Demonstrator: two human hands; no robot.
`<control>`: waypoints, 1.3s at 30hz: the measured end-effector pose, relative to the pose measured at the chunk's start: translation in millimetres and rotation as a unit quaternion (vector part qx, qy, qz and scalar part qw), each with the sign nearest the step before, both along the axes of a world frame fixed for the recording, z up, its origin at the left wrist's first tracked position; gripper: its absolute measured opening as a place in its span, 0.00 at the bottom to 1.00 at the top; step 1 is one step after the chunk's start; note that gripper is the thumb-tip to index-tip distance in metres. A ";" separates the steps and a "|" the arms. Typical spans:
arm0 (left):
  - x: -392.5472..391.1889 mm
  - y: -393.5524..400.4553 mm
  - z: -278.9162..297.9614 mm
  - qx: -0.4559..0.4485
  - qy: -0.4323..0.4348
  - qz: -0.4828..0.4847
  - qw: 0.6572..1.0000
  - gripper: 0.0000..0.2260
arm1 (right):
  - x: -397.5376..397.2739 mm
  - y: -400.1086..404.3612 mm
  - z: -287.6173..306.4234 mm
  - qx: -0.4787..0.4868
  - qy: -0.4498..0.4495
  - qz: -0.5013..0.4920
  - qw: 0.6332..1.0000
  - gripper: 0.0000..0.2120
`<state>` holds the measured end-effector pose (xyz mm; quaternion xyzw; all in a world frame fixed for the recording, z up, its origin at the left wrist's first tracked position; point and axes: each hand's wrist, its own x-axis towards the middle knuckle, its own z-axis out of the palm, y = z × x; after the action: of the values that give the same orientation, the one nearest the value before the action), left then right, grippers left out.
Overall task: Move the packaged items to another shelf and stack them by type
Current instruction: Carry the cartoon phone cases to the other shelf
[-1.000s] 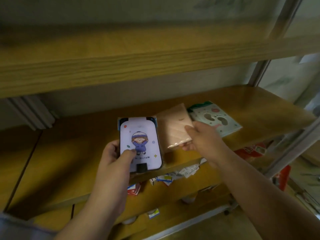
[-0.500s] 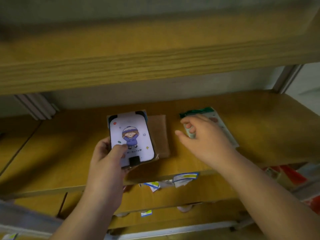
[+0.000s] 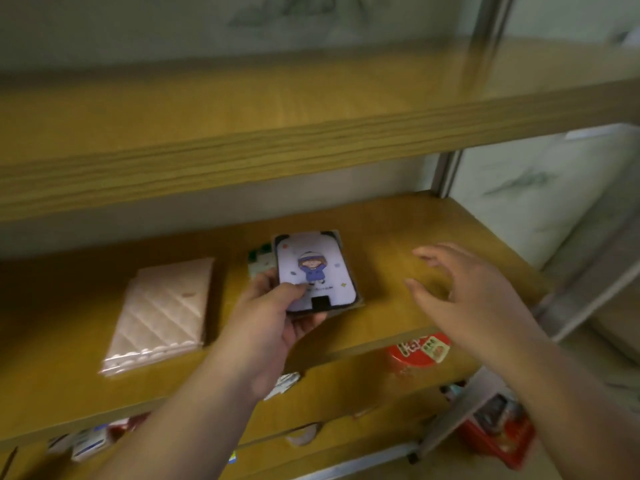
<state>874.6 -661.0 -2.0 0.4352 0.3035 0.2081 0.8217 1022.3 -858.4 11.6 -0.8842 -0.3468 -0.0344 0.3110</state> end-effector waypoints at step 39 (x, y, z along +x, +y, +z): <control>-70.3 3.5 30.9 0.727 0.377 0.031 0.574 0.23 | -25.7 71.4 -11.5 0.062 -0.031 0.183 0.981 0.20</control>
<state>804.3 -657.5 28.8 0.9157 0.3462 0.2012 0.0344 996.6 -787.0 0.1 -0.7832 -0.5095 -0.0259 0.3556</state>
